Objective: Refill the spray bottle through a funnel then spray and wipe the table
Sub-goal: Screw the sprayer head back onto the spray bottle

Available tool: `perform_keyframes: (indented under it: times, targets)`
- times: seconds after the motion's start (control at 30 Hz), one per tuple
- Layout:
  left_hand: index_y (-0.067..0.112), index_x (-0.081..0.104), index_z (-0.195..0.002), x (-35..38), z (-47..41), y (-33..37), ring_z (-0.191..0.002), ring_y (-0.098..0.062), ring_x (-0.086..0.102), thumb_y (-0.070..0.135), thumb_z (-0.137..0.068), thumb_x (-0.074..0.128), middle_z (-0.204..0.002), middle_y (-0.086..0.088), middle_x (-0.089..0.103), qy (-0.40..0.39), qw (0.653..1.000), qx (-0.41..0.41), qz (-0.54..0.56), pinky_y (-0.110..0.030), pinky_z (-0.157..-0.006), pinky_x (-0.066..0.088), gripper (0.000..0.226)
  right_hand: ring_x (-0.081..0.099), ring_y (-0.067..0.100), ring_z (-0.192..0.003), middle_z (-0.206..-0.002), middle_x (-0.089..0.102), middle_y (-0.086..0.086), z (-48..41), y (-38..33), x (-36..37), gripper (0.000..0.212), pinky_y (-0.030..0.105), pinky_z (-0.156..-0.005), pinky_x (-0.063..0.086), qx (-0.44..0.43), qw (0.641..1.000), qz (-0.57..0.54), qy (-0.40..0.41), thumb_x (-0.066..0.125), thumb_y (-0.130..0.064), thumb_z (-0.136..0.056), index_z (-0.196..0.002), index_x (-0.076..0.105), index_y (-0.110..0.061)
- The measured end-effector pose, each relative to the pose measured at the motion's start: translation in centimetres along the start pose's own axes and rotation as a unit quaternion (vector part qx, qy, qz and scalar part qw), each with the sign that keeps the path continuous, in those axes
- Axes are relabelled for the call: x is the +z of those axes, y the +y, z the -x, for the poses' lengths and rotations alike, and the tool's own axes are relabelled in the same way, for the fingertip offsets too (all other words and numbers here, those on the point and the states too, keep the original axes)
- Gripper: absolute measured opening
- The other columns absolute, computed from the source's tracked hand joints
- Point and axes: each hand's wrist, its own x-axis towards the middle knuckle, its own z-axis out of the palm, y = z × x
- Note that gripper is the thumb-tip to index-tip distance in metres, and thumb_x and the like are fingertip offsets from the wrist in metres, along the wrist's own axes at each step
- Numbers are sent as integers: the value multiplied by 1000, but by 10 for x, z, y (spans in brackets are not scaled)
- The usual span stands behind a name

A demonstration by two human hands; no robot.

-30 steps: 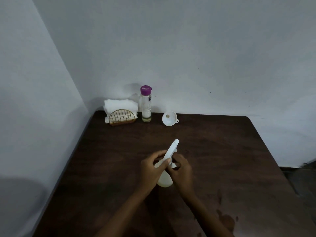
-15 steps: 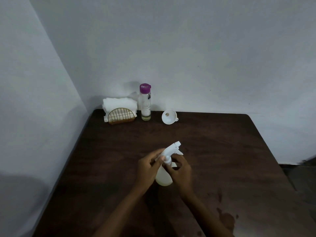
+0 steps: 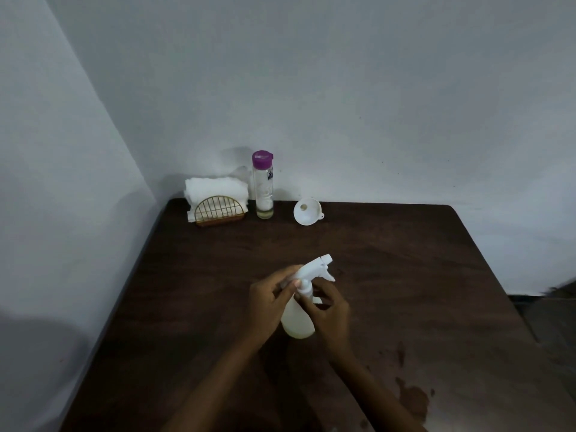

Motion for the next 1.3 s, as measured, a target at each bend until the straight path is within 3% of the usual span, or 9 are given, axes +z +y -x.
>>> perform_keyframes:
  times: [0.17,0.27,0.4,0.63,0.8,1.0,1.17,1.23,1.3]
  targets:
    - [13,62,-118,-4,-3,0,-103,6,59,13,-86,63,-113,2,66,-48,999,-10,8,-16,-87,49,32,64,7,-87,-88,69,-7,-1,-3,-2,14,29,-73,54,-3,1000,8,-23,74,-21,-78,-90,66,-21]
    - [18,63,-115,-4,0,0,-104,-1,61,12,-85,64,-111,4,67,-61,998,-17,19,-22,-88,51,31,63,0,-86,-87,68,-12,3,-5,-2,19,17,-72,50,-2,1000,7,-13,74,-19,-78,-87,63,-30]
    - [32,61,-105,-4,2,5,-98,6,60,13,-83,65,-101,17,65,-69,997,-16,29,-13,-83,49,29,65,2,-85,-86,69,-11,7,-1,1,15,16,-72,51,-9,1000,9,13,74,-21,-78,-90,66,-25]
    - [32,60,-105,0,0,6,-97,10,59,11,-84,64,-101,19,63,-64,997,-26,38,-12,-83,48,30,62,-2,-82,-82,66,-9,7,-3,8,19,4,-67,43,-5,999,9,47,75,-26,-77,-89,64,-16]
    - [23,61,-112,-3,-2,-2,-103,2,59,16,-87,61,-107,10,65,-57,997,-41,38,-16,-85,49,26,60,3,-92,-95,65,-11,11,0,12,20,16,-75,46,19,998,4,52,73,-30,-78,-94,62,-23]
    - [32,59,-108,-2,0,2,-102,13,56,12,-87,61,-105,21,61,-73,996,-32,40,-9,-85,45,29,59,7,-96,-95,65,-9,12,5,11,21,32,-80,52,22,999,-14,21,63,-42,-80,-93,64,-25]
    - [34,59,-106,0,1,0,-105,4,58,12,-86,61,-108,14,64,-67,996,-33,54,-14,-88,47,29,61,9,-94,-97,66,-6,11,6,12,40,27,-78,51,29,999,-26,27,63,-52,-72,-97,65,-21]
    - [32,59,-106,1,0,0,-103,7,57,11,-86,60,-107,14,64,-66,996,-32,54,-12,-86,47,29,62,12,-94,-96,66,-3,9,6,14,33,26,-78,51,41,998,-18,34,70,-41,-76,-97,65,-17]
    - [31,59,-107,0,-1,0,-101,11,56,10,-87,60,-106,13,64,-67,996,-35,52,-12,-86,46,29,62,11,-94,-96,66,-5,10,5,14,33,26,-78,50,45,998,-17,36,68,-43,-77,-98,64,-18]
